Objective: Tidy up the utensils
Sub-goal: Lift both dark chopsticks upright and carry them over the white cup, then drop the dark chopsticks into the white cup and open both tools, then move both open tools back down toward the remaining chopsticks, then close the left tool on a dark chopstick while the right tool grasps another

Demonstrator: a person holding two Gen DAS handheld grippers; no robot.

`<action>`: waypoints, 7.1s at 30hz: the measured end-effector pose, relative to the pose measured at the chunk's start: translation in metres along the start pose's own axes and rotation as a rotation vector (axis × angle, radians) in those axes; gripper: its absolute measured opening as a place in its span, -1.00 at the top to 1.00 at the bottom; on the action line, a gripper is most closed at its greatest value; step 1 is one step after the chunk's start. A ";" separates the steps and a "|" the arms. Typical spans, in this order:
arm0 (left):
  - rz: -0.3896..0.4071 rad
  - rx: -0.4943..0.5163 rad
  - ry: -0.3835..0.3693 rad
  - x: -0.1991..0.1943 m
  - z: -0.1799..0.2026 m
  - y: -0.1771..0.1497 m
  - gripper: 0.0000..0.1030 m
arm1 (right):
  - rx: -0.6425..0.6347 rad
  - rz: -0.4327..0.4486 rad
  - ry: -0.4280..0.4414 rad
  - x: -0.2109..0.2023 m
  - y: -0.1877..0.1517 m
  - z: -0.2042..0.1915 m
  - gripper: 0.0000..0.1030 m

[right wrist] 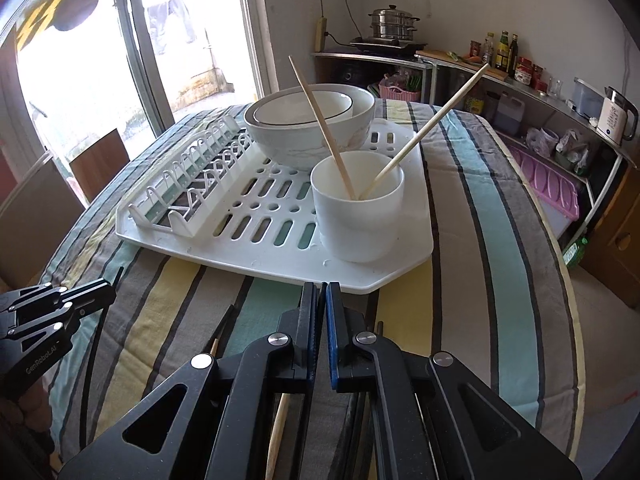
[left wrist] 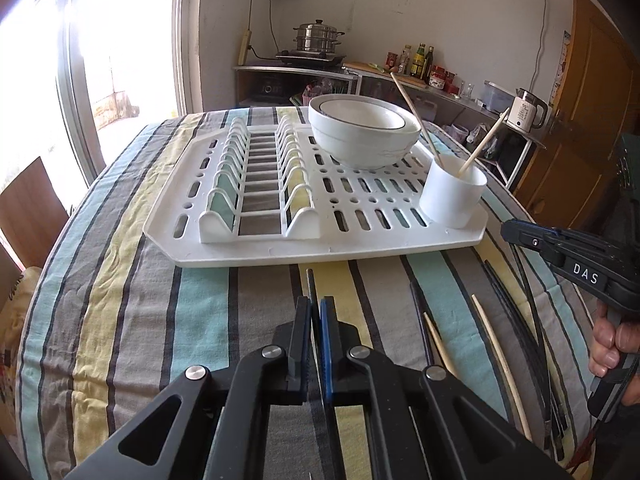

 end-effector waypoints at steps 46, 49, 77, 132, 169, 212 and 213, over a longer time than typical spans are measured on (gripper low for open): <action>0.302 0.016 -0.097 -0.146 0.020 0.079 0.94 | -0.028 0.390 0.025 -0.160 0.058 -0.010 0.93; 0.299 0.018 -0.100 -0.142 0.021 0.084 0.94 | -0.029 0.401 0.024 -0.162 0.063 -0.009 0.93; 0.320 -0.006 -0.255 -0.061 0.086 0.210 0.94 | -0.044 0.470 -0.002 -0.132 0.144 0.010 0.93; 0.155 -0.114 -0.150 0.063 0.042 0.176 0.91 | 0.106 0.325 -0.089 -0.053 0.128 0.088 0.68; 0.079 0.015 -0.163 -0.064 0.046 -0.026 0.82 | 0.100 0.235 0.015 -0.137 -0.023 0.036 0.50; -0.139 0.067 -0.184 0.021 0.067 -0.044 0.63 | 0.003 -0.041 0.046 -0.027 -0.053 0.025 0.76; -0.143 0.068 -0.186 0.024 0.067 -0.043 0.63 | -0.004 -0.049 0.050 -0.022 -0.053 0.024 0.76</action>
Point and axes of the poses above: each gripper's, at about its wrist camera, not at the fingertips, and x roughly the way its jaws point, z to its right, y to its top, the point moved 5 cm from there along x, roughly the way its jaws point, and after that the axes turned 15 degrees about z, right-handed, at the moved point
